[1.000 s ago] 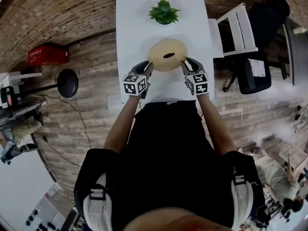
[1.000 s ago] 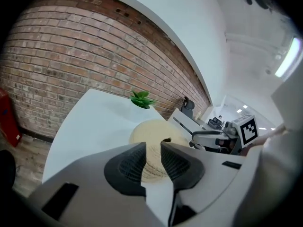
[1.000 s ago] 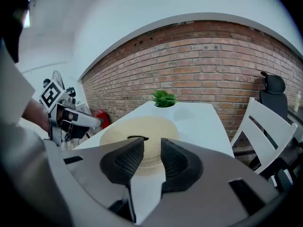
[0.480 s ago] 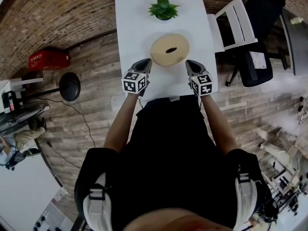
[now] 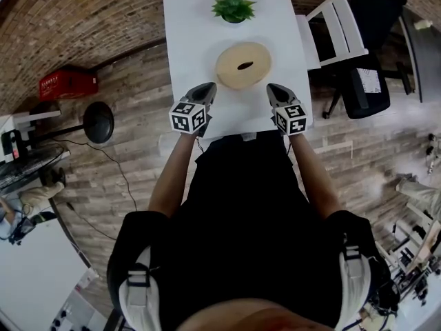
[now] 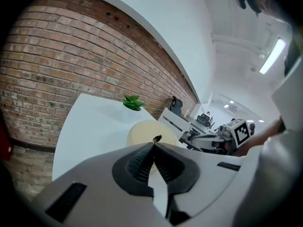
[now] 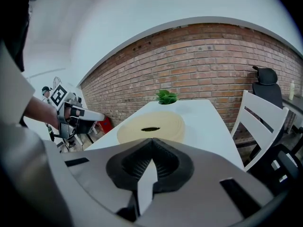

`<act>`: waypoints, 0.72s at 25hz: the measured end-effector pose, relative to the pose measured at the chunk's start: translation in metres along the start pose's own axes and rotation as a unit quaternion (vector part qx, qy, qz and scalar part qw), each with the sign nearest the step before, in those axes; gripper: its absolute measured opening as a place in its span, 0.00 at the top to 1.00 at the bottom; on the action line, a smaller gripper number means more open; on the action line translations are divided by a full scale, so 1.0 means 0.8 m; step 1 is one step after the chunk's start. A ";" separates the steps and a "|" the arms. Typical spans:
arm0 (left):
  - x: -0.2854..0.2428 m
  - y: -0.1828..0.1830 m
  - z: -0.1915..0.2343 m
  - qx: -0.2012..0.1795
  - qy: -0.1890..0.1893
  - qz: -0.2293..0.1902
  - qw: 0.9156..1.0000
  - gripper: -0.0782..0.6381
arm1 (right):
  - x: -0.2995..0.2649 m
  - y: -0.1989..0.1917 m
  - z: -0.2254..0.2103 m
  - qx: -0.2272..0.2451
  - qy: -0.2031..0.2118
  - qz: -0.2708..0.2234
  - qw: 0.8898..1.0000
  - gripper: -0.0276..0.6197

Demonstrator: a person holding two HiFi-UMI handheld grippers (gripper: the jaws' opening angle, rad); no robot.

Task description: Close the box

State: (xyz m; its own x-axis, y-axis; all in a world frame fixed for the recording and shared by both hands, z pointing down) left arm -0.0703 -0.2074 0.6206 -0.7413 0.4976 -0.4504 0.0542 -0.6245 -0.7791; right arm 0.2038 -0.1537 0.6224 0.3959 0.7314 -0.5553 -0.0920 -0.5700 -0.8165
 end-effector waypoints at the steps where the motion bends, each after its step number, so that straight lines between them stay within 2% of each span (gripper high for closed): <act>1: 0.001 -0.002 0.000 0.001 0.000 0.000 1.000 0.86 | -0.001 0.000 0.001 -0.002 0.003 -0.002 1.000 0.96; 9: -0.002 -0.013 0.002 0.006 0.001 0.008 1.000 0.86 | -0.005 -0.004 0.001 -0.020 0.008 -0.001 1.000 0.96; 18: -0.004 -0.013 0.003 0.009 0.006 0.009 1.000 0.86 | -0.008 0.000 -0.008 -0.020 -0.002 0.000 1.000 0.96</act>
State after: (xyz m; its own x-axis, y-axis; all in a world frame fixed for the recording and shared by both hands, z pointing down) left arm -0.0701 -0.2036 0.6311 -0.7324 0.4928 -0.4699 0.0551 -0.6449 -0.7623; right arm 0.2068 -0.1606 0.6272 0.3925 0.7328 -0.5558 -0.0545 -0.5847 -0.8094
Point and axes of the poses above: the fingertips, and each gripper's own axes: x backward along the fingers, z to its left, y out of its top, the point moved 8 cm from there along x, backward along the fingers, and after that the axes turned 1 degree about x, right-handed, at the moved point
